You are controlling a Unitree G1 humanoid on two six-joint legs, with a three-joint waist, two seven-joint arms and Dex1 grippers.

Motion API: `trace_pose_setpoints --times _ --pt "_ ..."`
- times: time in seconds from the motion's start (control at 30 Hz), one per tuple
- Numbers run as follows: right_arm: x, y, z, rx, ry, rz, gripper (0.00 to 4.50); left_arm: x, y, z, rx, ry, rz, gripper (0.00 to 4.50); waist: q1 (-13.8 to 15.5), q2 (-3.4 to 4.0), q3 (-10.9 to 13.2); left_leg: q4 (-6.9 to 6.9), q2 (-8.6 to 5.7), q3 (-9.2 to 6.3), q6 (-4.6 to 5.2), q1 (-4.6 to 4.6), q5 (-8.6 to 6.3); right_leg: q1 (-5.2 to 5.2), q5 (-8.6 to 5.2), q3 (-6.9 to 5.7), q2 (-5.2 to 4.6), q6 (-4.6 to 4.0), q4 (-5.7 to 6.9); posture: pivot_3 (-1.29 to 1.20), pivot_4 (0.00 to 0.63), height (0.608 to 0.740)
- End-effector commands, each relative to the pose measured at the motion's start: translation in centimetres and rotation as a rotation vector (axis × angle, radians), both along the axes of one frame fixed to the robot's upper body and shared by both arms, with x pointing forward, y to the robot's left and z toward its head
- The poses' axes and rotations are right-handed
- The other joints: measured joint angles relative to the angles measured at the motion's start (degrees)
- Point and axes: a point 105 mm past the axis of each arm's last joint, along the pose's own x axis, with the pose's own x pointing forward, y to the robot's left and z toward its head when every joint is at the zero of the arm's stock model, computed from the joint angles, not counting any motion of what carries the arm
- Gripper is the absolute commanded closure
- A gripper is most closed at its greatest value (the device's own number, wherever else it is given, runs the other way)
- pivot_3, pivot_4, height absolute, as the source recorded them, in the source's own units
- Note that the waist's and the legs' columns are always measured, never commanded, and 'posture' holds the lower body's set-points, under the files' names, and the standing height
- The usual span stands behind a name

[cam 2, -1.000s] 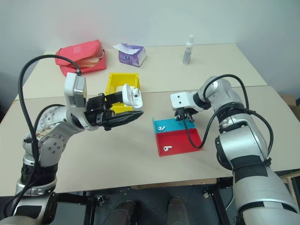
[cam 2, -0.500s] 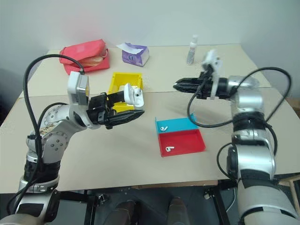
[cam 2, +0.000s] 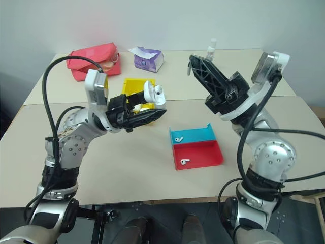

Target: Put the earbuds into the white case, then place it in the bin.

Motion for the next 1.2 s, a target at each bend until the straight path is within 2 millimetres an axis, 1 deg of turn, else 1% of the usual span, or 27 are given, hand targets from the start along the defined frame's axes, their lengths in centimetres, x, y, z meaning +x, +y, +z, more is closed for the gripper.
trace_pose_setpoints --times 0.03,0.17,0.3,0.7,1.17,1.2 --pt "-1.7 1.3 -0.1 -0.041 -0.025 0.032 3.83 -0.3 -0.3 1.1 -0.003 -0.056 -0.031 1.73 0.0 0.0 0.0 0.01 0.0 0.0 0.0 0.0 0.0 0.0 0.0 0.0 0.01 0.0 0.0 0.0 0.15 0.74" --pt "-1.5 2.3 -0.7 -0.102 0.0 0.019 3.83 -0.1 -0.5 1.3 0.001 -0.068 -0.041 1.73 -0.1 0.0 0.0 0.01 0.0 0.05 0.02 0.05 0.0 0.02 0.0 0.02 0.02 0.0 0.03 0.0 0.15 0.74" --pt "-1.5 2.8 -0.7 -0.122 -0.002 0.011 3.83 -0.1 -0.6 1.3 0.002 -0.073 -0.049 1.73 -0.2 0.0 0.0 -0.02 0.01 0.05 0.03 0.07 -0.01 0.02 0.0 0.02 0.03 0.0 0.06 0.0 0.15 0.74" --pt "-1.7 3.2 -1.5 -0.187 -0.011 0.016 3.83 0.0 -0.7 1.3 -0.004 -0.083 -0.038 1.73 -0.1 0.0 0.0 -0.01 0.0 0.06 0.05 0.07 -0.02 0.04 0.0 0.02 0.02 0.0 0.04 0.0 0.15 0.74" --pt "-1.6 3.1 -2.3 -0.244 -0.031 0.019 3.83 0.1 -0.6 1.4 -0.011 -0.094 -0.022 1.73 -0.1 0.0 0.0 -0.01 0.0 0.06 0.06 0.07 -0.02 0.05 0.0 0.01 0.03 0.0 0.01 0.0 0.15 0.74" --pt "-1.6 3.1 -2.3 -0.246 -0.032 0.018 3.49 0.1 -0.6 1.4 -0.012 -0.096 -0.021 1.73 0.0 0.0 0.0 -0.01 0.01 0.06 0.06 0.07 -0.02 0.05 0.0 0.01 0.03 0.0 0.01 0.0 0.15 0.74"
